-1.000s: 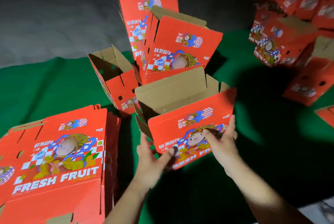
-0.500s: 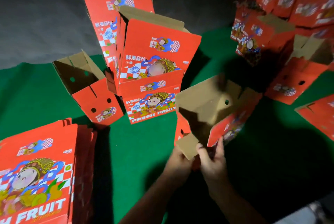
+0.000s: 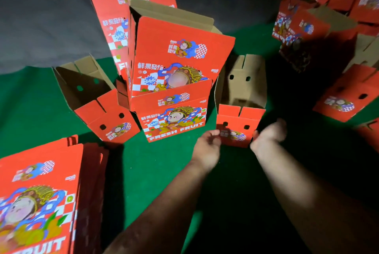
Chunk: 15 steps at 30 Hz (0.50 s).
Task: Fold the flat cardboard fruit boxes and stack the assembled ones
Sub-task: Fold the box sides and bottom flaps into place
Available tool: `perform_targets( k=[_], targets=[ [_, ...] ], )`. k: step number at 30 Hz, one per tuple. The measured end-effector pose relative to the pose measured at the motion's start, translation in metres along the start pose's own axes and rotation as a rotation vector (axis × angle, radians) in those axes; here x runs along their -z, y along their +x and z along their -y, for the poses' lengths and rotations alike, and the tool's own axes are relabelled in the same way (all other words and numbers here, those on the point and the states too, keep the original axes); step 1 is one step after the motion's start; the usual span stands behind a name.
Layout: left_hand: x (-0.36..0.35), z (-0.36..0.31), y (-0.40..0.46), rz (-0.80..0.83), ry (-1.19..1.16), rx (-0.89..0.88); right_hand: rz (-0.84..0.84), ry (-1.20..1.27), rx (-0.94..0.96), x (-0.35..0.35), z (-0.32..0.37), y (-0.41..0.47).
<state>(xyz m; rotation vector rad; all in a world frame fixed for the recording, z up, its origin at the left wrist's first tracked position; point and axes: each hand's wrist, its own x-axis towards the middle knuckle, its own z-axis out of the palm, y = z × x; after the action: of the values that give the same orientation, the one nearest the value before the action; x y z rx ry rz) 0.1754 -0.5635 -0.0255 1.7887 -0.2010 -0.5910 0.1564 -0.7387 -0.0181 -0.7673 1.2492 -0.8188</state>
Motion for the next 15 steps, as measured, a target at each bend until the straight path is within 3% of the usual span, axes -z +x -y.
perform_targets(
  k=[4, 6, 8, 11, 15],
  targets=[
    [0.009, -0.006, 0.003, -0.113, -0.21, -0.022, -0.029, 0.104, 0.03, -0.019, -0.032, -0.064],
    [0.019, 0.001, -0.007, -0.119, -0.268, -0.021, 0.045, 0.107, 0.008, -0.018, -0.056, -0.1],
    [0.035, 0.008, -0.025, -0.145, -0.32, -0.014, 0.202, 0.023, -0.029, -0.013, -0.077, -0.134],
    [0.082, 0.028, -0.058, -0.25, -0.277, -0.099, 0.534, -0.306, -0.035, -0.002, -0.107, -0.194],
    [0.209, 0.075, -0.132, -0.638, 0.118, -0.16, 0.944, -0.664, -0.125, 0.014, -0.154, -0.276]
  ],
)
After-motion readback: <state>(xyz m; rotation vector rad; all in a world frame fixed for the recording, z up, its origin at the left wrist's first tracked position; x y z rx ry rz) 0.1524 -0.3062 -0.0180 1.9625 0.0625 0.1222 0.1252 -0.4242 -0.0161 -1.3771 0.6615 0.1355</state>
